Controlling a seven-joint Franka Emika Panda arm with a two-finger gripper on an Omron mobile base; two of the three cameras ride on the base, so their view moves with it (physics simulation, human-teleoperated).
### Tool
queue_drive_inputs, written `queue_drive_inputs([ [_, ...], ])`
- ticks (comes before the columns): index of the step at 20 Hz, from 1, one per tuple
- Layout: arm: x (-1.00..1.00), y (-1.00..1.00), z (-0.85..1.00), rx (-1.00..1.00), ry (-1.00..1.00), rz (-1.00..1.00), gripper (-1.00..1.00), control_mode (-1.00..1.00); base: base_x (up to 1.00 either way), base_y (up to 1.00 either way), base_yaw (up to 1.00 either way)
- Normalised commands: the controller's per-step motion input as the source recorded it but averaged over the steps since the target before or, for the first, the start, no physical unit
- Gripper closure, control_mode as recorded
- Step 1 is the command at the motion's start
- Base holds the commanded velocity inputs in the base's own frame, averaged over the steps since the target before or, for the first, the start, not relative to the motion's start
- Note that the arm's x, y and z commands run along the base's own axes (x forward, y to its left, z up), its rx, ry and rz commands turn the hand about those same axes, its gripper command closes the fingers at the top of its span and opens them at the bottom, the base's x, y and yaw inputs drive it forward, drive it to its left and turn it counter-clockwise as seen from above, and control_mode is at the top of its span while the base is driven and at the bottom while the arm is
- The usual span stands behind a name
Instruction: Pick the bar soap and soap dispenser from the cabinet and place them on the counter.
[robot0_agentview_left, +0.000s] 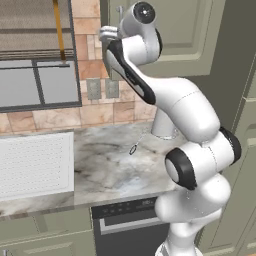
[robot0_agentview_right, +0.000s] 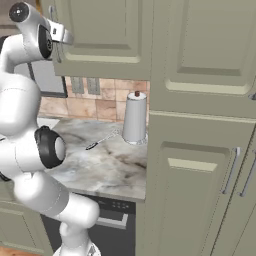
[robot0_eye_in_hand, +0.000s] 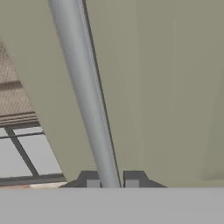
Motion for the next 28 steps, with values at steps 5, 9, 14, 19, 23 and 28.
queue_drive_inputs([
  [5,-0.04,0.00,-0.40,0.00,0.08,0.03,1.00,-1.00,0.00,0.00,0.00],
  [9,-0.28,-0.01,-0.46,0.00,0.00,0.05,1.00,-1.00,0.00,0.00,0.00],
  [14,-0.41,-0.08,-0.45,0.00,0.00,0.06,1.00,-1.00,0.00,0.00,0.00],
  [19,-0.51,-0.10,-0.46,0.01,-0.03,0.07,1.00,-1.00,0.00,0.00,0.00],
  [23,-0.45,-0.14,-0.42,0.02,-0.02,0.08,1.00,-1.00,0.00,0.00,0.00],
  [28,-0.38,-0.23,-0.38,0.04,0.00,0.08,1.00,-1.00,0.00,0.00,0.00],
])
